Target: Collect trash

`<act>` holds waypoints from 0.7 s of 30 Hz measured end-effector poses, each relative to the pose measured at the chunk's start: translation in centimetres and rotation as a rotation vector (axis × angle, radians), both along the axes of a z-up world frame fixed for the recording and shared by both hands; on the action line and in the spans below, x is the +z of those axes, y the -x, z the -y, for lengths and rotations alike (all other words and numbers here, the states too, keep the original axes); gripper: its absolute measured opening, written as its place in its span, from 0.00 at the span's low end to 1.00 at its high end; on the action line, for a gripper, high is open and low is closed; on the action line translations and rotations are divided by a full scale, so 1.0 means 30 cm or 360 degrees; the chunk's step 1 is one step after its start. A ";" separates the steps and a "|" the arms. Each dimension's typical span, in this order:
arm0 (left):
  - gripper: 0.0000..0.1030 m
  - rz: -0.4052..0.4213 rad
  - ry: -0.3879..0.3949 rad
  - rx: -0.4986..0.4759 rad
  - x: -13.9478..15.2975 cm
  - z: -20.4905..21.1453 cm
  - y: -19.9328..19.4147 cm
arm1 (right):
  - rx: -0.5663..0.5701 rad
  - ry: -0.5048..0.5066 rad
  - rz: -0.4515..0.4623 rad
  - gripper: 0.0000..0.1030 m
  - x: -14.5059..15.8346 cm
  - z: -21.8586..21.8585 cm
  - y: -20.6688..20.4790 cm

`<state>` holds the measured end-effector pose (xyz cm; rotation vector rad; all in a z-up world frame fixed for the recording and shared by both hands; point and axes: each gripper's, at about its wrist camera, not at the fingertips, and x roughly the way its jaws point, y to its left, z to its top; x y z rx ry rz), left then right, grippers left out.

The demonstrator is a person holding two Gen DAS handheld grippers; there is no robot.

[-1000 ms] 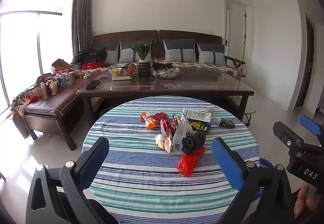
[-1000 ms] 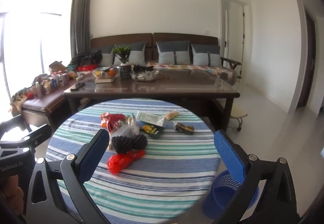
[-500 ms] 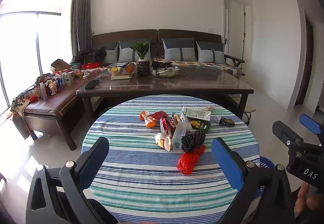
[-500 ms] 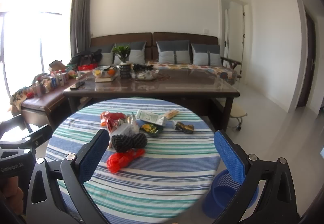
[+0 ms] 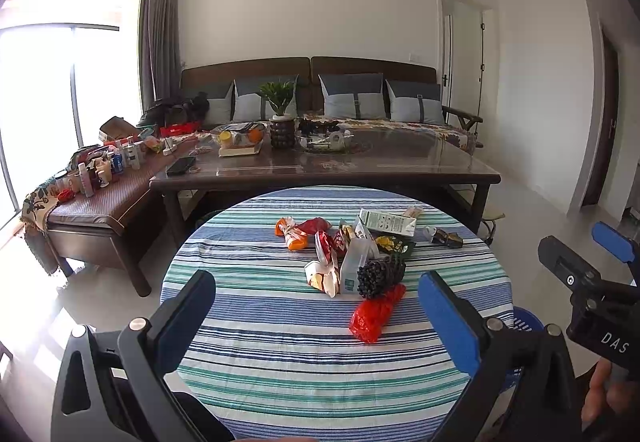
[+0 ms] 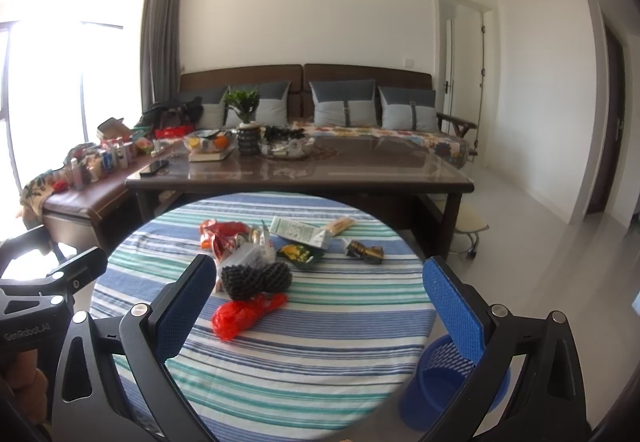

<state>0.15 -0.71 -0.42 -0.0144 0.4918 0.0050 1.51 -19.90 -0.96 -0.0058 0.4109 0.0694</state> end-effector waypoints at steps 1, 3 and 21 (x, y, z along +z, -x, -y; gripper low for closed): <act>1.00 0.0000 -0.0001 0.0001 0.000 0.001 0.000 | 0.0000 0.0000 0.0000 1.00 0.000 0.000 0.000; 1.00 0.0000 0.0000 0.0000 0.000 0.001 0.000 | 0.0000 0.0002 0.0004 1.00 0.005 0.000 0.003; 1.00 0.0000 -0.0004 -0.0001 -0.003 0.005 0.003 | 0.0000 0.0007 -0.0001 1.00 0.006 0.003 0.007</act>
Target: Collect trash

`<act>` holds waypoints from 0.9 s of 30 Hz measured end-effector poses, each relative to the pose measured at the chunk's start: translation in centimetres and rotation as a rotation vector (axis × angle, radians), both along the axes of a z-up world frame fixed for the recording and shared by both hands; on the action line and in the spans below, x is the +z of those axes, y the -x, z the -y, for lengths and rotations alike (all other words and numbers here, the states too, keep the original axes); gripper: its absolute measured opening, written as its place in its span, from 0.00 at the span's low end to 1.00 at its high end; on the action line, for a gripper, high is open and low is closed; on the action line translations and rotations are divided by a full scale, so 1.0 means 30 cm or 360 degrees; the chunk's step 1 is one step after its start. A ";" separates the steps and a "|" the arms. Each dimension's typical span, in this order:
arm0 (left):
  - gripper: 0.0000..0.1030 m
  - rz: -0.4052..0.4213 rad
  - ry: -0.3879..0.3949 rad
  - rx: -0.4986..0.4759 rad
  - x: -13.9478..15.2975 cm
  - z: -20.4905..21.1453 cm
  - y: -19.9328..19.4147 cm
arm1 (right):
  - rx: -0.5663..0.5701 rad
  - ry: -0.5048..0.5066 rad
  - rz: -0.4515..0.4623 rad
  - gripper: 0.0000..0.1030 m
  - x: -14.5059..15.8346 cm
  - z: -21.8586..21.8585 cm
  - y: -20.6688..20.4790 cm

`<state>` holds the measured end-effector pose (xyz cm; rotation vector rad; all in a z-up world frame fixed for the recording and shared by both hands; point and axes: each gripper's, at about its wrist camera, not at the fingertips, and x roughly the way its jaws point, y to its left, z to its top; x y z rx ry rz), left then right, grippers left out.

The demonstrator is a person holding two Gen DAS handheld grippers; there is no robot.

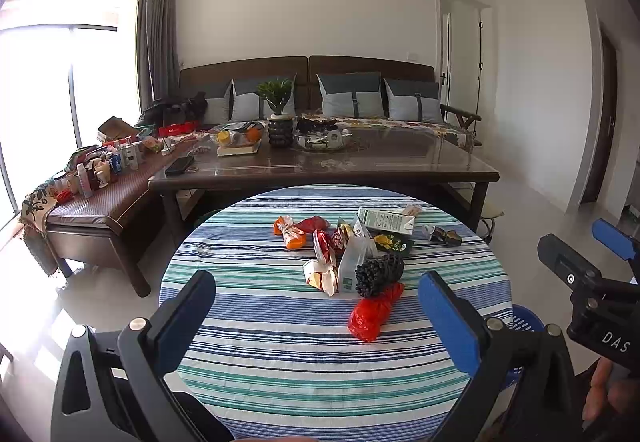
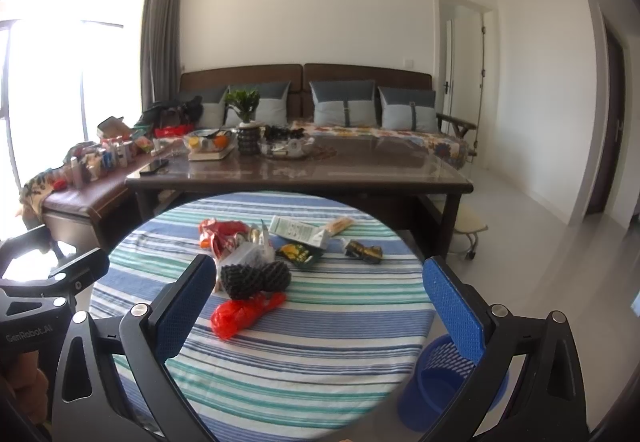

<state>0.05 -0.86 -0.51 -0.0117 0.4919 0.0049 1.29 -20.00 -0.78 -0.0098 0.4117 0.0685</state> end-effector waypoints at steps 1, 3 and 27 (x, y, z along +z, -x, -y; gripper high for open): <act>1.00 0.0000 0.0000 -0.0001 -0.001 0.001 0.001 | -0.0001 0.0001 0.0002 1.00 0.000 -0.001 0.001; 1.00 0.0001 0.0000 -0.0002 -0.002 0.002 0.002 | -0.0001 0.0000 0.0003 1.00 0.002 0.000 0.003; 1.00 0.0000 -0.0004 -0.0002 -0.001 0.006 0.001 | -0.0002 0.0003 0.0012 1.00 0.008 0.001 0.007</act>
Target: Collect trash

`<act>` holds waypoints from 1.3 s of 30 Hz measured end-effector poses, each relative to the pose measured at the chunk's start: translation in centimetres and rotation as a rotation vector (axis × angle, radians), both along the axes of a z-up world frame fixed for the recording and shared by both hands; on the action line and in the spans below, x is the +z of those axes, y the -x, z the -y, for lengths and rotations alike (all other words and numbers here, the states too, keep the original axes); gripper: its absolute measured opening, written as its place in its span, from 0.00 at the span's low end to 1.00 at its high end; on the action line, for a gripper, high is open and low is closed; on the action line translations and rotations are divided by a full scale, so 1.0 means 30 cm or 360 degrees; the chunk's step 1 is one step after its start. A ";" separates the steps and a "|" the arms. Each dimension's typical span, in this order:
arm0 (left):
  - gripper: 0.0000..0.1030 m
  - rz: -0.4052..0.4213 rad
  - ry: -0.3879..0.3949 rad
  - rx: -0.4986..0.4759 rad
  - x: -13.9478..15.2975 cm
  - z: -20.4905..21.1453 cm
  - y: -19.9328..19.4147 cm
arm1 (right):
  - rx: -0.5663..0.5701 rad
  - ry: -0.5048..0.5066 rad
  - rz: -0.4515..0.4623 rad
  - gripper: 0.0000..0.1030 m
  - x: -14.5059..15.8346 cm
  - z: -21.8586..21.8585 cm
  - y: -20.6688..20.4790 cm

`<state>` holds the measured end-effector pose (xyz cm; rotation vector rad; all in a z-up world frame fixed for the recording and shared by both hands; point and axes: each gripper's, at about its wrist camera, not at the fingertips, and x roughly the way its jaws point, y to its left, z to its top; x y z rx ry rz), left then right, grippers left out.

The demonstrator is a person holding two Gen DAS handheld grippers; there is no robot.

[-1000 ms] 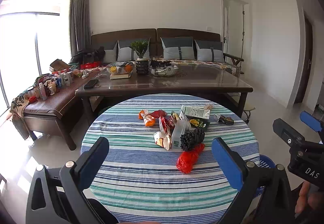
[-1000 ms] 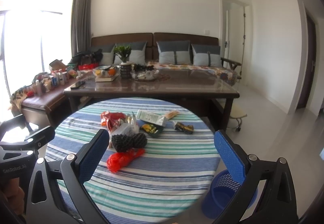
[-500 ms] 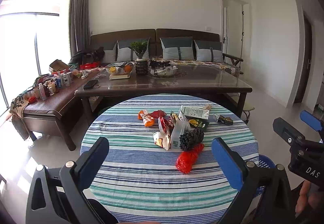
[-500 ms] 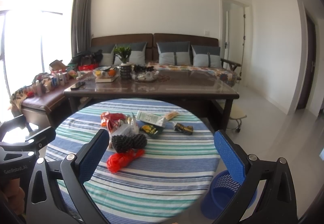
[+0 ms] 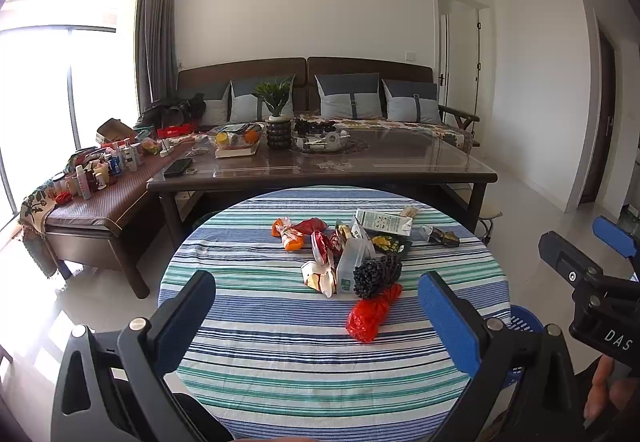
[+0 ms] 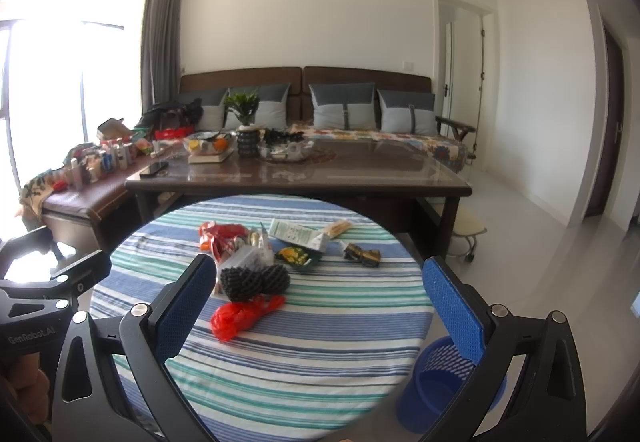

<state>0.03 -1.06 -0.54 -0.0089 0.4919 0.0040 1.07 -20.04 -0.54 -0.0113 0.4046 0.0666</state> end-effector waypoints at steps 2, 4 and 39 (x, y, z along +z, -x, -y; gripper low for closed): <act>1.00 0.0000 -0.0002 -0.0001 0.001 0.004 0.001 | -0.0001 0.0000 -0.0001 1.00 0.000 -0.001 0.000; 1.00 0.0000 -0.0002 -0.0001 0.001 0.004 0.001 | 0.0002 0.0000 -0.0002 1.00 0.001 0.000 0.001; 1.00 -0.0017 0.0000 -0.0009 -0.007 0.014 -0.011 | -0.0009 0.0004 -0.0012 1.00 0.003 0.023 -0.011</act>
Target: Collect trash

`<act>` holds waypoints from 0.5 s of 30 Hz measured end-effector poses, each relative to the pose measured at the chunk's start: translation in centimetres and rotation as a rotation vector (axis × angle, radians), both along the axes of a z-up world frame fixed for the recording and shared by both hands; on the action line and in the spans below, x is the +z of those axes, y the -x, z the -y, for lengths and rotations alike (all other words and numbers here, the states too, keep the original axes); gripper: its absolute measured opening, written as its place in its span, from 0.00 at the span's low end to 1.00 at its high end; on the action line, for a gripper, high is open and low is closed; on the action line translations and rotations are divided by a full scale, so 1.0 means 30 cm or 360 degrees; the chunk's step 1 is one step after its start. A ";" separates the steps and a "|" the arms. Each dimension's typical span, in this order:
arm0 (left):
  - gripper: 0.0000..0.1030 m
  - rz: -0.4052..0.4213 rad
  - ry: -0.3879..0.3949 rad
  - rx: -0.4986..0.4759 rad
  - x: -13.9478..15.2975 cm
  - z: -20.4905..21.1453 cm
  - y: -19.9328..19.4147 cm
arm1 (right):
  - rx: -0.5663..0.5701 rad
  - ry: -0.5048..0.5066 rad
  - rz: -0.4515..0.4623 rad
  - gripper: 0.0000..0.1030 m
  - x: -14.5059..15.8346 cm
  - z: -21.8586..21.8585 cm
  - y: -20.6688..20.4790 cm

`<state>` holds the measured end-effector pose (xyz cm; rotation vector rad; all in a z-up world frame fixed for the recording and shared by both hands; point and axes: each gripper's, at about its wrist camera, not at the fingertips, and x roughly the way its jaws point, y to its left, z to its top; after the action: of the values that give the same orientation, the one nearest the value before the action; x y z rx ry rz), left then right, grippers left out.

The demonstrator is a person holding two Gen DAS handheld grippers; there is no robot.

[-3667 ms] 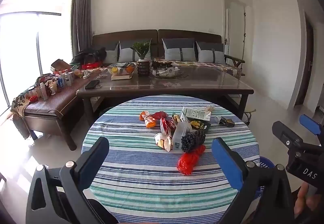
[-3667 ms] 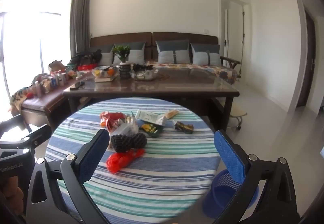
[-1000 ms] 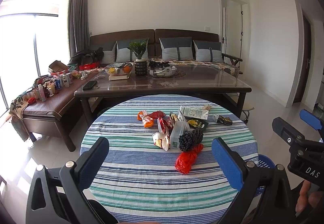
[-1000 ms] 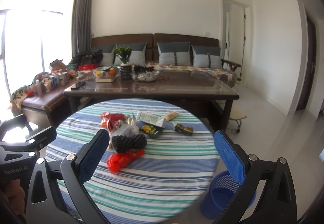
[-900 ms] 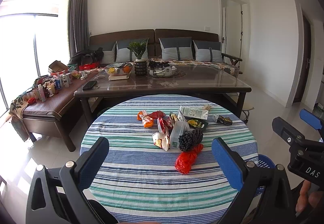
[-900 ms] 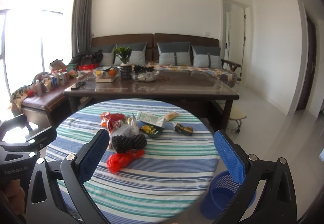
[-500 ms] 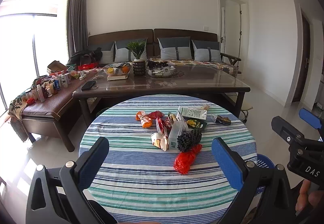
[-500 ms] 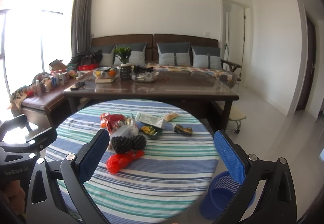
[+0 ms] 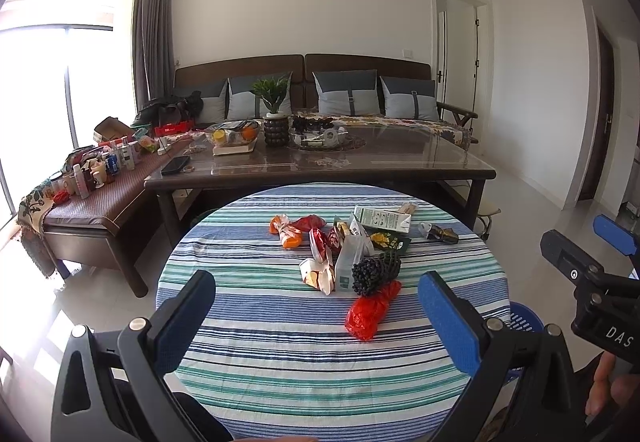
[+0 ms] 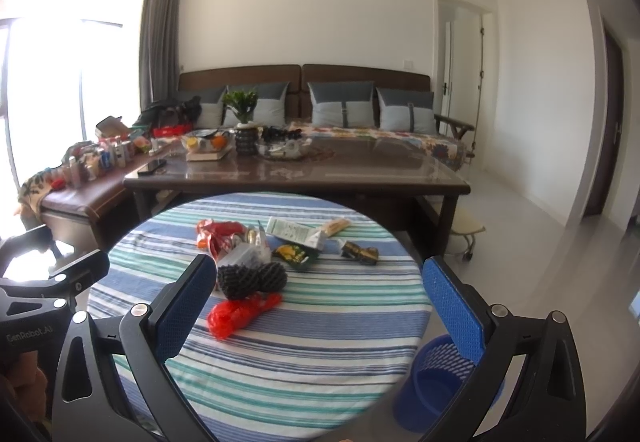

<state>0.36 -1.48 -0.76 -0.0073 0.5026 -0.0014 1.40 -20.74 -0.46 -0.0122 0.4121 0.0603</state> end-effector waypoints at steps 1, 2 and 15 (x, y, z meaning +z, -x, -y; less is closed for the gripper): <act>1.00 -0.0002 -0.0001 0.0002 -0.002 -0.002 0.000 | -0.0002 0.0000 0.0000 1.00 -0.001 0.001 0.001; 1.00 -0.0003 -0.0001 0.0003 -0.004 -0.005 0.000 | -0.0005 0.0001 0.0000 1.00 -0.003 0.002 0.001; 1.00 -0.0011 0.0018 -0.0037 -0.035 -0.015 -0.004 | -0.0033 -0.0003 -0.0013 1.00 -0.027 0.009 0.001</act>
<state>0.48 -1.02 -1.82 -0.0127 0.5098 -0.0268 1.38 -21.01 -1.25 -0.0057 0.4203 0.0403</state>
